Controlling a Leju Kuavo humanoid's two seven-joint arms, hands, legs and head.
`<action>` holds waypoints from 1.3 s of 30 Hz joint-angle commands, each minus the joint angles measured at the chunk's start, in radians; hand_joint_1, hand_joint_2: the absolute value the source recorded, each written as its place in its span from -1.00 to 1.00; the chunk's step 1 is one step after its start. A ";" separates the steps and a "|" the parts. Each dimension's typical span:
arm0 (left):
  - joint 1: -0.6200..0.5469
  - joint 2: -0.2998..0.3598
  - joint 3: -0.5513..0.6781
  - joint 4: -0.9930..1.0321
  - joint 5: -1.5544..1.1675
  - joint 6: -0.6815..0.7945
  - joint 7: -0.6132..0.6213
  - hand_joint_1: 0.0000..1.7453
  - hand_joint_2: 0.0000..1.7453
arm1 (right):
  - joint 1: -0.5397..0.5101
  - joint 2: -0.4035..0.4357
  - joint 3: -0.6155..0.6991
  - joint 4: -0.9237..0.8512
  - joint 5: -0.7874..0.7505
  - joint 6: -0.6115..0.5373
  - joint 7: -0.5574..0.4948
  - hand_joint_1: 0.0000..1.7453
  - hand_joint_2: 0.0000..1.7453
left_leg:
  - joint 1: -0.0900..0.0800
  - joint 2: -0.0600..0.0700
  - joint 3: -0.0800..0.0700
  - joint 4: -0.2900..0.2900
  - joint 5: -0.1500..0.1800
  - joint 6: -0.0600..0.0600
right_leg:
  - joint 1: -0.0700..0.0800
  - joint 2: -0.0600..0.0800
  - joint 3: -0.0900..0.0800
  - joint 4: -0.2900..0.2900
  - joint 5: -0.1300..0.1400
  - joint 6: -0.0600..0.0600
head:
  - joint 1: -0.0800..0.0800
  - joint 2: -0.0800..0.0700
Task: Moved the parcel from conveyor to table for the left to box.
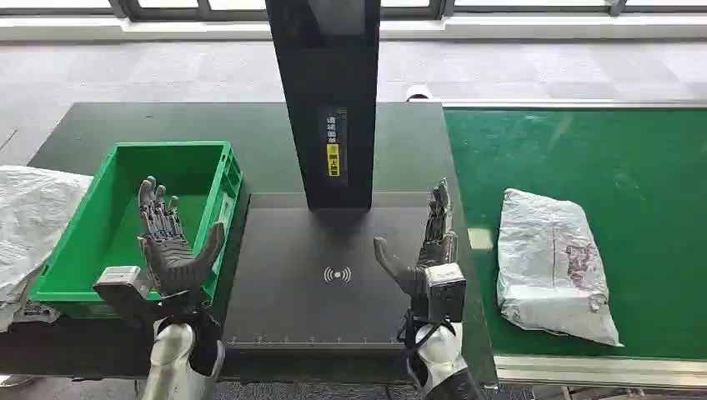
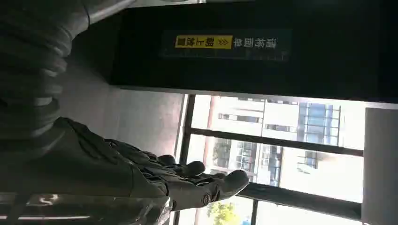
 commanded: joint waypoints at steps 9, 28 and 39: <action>0.063 -0.031 0.037 -0.005 0.024 0.029 0.004 -1.00 1.00 | -0.030 0.065 -0.438 0.127 0.436 -0.196 0.090 -1.00 1.00 | 0.000 0.002 0.006 -0.003 -0.001 0.001 | 0.000 0.001 0.005 -0.003 0.000 0.000 | 0.000 0.000; 0.071 -0.031 0.052 -0.017 0.037 0.021 0.004 -1.00 1.00 | -0.073 0.029 -0.660 0.161 0.614 -0.196 0.143 -1.00 1.00 | 0.000 0.000 0.004 -0.002 0.000 0.001 | 0.000 -0.001 0.004 -0.002 0.000 0.001 | 0.000 0.000; 0.082 -0.031 0.058 -0.026 0.049 0.056 0.004 -1.00 1.00 | -0.135 -0.018 -0.802 0.204 1.101 -0.196 0.542 -1.00 1.00 | 0.000 0.001 0.006 -0.003 -0.001 0.001 | 0.000 0.000 0.006 -0.003 0.000 0.001 | 0.000 0.000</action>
